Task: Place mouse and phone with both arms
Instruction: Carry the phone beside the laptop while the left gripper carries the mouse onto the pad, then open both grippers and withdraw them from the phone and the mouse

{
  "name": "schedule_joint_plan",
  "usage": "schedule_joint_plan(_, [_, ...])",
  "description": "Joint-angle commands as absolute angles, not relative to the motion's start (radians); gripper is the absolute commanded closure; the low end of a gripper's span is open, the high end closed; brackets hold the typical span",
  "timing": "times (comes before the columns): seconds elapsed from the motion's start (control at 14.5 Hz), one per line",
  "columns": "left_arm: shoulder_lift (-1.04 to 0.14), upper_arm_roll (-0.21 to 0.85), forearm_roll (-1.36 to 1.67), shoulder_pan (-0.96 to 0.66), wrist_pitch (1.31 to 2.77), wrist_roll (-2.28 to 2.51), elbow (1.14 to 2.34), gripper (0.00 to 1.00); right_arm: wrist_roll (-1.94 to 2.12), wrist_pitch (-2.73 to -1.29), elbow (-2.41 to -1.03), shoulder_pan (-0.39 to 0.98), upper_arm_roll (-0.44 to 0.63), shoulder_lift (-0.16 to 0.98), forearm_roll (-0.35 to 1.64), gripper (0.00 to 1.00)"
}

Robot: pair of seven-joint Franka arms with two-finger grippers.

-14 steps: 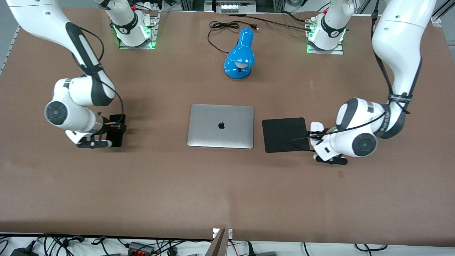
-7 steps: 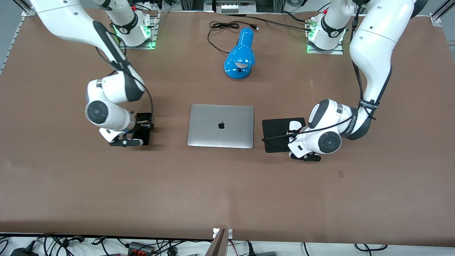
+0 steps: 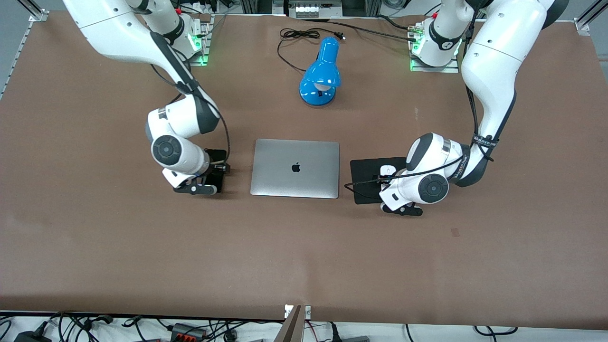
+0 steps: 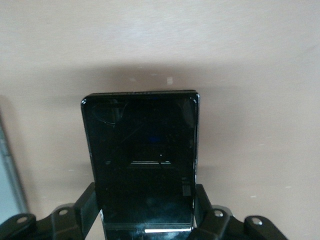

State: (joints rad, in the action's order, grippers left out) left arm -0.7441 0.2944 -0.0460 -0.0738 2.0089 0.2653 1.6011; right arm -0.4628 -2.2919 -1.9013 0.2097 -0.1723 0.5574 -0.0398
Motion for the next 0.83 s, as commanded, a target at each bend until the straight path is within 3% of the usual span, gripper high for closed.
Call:
schedule_joint_plan(0.0, [-0.668,0.281,-0.051,-0.04,1.894,0.256,1.565,0.0,-0.502,-2.293,-1.858,0.251,-0.17,0.591,-0.017,0.89])
schedule_joint_plan(0.14, [-0.643,0.279,-0.064,0.009,1.766,0.255,1.501,0.0,-0.518,-2.306,-1.858,0.255,-0.17,0.604,-0.018,0.89])
schedule_joint_plan(0.34, [-0.546,0.279,-0.182,0.046,1.697,0.259,1.471,0.0,-0.52,-2.309,-1.858,0.256,-0.172,0.62,-0.017,0.89])
schedule_joint_plan(0.62, [-0.404,0.301,-0.1,0.15,1.597,0.256,1.43,0.0,-0.511,-2.319,-1.855,0.272,-0.17,0.624,-0.02,0.89])
schedule_joint_plan(0.76, [-0.339,0.293,-0.011,0.199,1.432,0.265,1.361,0.0,-0.506,-2.321,-1.855,0.291,-0.17,0.624,-0.02,0.89])
